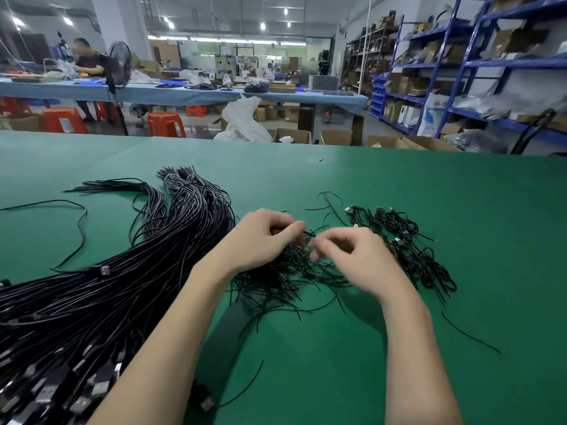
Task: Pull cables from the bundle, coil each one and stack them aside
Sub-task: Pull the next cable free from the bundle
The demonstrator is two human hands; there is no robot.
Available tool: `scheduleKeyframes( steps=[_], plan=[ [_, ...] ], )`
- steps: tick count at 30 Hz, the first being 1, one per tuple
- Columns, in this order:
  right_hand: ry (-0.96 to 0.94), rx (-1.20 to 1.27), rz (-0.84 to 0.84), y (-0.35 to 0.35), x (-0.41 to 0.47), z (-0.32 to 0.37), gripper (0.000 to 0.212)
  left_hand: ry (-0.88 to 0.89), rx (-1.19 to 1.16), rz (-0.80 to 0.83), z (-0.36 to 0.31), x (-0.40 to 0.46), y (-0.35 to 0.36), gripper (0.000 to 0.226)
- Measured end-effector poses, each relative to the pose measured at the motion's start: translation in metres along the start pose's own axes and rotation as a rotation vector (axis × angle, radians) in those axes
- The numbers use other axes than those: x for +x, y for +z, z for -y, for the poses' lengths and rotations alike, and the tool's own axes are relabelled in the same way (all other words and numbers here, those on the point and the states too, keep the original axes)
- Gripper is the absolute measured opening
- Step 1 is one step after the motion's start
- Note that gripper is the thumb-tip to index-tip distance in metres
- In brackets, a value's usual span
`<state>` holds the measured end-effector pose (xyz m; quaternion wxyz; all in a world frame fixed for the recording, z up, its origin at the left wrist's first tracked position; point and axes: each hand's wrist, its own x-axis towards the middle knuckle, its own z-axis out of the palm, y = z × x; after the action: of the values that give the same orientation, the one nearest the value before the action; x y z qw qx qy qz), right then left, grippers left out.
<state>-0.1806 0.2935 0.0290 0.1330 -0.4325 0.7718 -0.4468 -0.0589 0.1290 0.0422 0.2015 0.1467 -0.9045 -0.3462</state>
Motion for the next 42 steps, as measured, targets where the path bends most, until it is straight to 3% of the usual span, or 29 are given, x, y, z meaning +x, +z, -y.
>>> scheduleKeyframes(
  steps=[2,6,7,8,11,13,23,29,35,42],
  plan=[
    [0.011,0.157,0.066,0.011,0.0,0.001,0.021,0.075,0.052,-0.169,0.003,0.003,0.004,0.018],
    [0.01,0.46,-0.27,0.027,0.007,0.006,0.027,0.05,0.158,-0.696,-0.002,0.005,0.011,0.031],
    [-0.004,0.502,-0.32,0.029,0.01,0.008,0.026,0.038,0.147,-0.755,-0.005,0.005,0.011,0.032],
    [-0.035,0.522,-0.321,0.031,0.012,0.01,0.026,0.013,0.088,-0.69,-0.007,0.006,0.009,0.034],
    [-0.152,0.557,-0.139,0.038,0.012,0.016,0.027,-0.139,-0.463,-0.072,-0.014,0.006,0.009,0.053],
    [-0.144,0.543,0.011,0.043,0.01,0.015,0.03,-0.163,-0.776,0.139,-0.018,0.005,0.016,0.059],
    [0.088,0.531,0.387,0.033,-0.003,-0.002,0.03,-0.093,-1.302,0.098,-0.016,0.011,0.019,0.069],
    [0.077,0.596,0.425,0.03,-0.005,-0.003,0.026,-0.158,-1.576,0.02,-0.022,0.011,0.011,0.074],
    [0.173,0.458,0.436,0.034,-0.007,-0.003,0.03,-0.159,-1.496,0.186,-0.024,0.006,0.01,0.078],
    [0.148,0.401,0.508,0.027,-0.009,-0.004,0.034,-0.133,-1.455,0.202,-0.025,0.004,0.009,0.079]
  ],
)
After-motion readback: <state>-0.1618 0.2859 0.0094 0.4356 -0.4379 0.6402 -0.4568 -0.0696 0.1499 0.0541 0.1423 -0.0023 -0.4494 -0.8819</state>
